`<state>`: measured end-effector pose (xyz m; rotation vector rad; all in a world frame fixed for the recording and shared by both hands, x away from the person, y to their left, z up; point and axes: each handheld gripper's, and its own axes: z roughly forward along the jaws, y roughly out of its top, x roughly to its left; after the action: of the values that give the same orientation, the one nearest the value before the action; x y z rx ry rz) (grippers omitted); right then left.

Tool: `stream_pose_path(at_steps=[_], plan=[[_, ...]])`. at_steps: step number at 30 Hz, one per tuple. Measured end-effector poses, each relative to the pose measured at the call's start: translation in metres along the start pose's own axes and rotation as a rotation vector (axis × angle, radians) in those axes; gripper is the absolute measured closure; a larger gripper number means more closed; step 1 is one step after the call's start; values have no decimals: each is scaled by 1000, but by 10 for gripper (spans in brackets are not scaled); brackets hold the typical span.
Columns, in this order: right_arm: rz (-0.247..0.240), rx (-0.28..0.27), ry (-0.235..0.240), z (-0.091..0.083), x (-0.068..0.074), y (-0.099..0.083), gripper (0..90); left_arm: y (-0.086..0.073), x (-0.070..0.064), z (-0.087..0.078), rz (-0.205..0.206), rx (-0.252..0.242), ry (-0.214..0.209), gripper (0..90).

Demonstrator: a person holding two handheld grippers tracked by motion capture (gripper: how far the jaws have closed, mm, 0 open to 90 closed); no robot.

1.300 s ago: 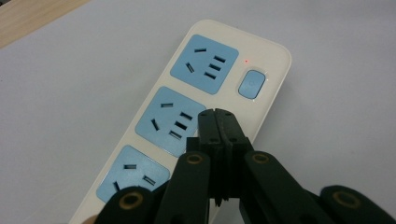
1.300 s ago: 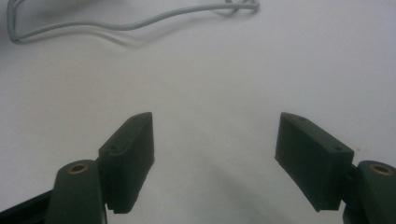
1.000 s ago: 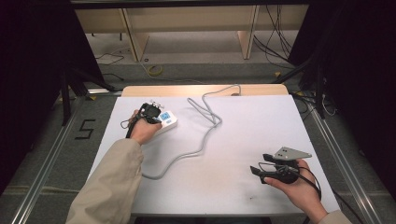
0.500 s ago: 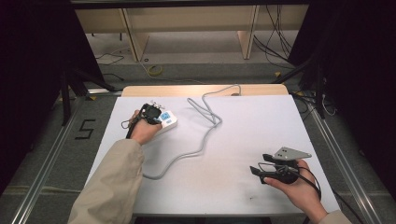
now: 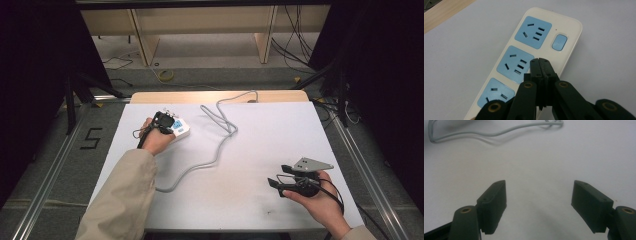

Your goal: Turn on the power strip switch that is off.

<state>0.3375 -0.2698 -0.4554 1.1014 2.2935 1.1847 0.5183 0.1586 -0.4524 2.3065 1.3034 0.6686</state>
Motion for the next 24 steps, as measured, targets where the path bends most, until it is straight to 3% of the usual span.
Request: stream_pose_path(at_steps=[10,24], plan=[[2,1,0,0,0,0,286,0,-1,0,8,0,7,900],[1,-1,-2,0,-1,0,286,1,0,0,-36,-21,-5,898]])
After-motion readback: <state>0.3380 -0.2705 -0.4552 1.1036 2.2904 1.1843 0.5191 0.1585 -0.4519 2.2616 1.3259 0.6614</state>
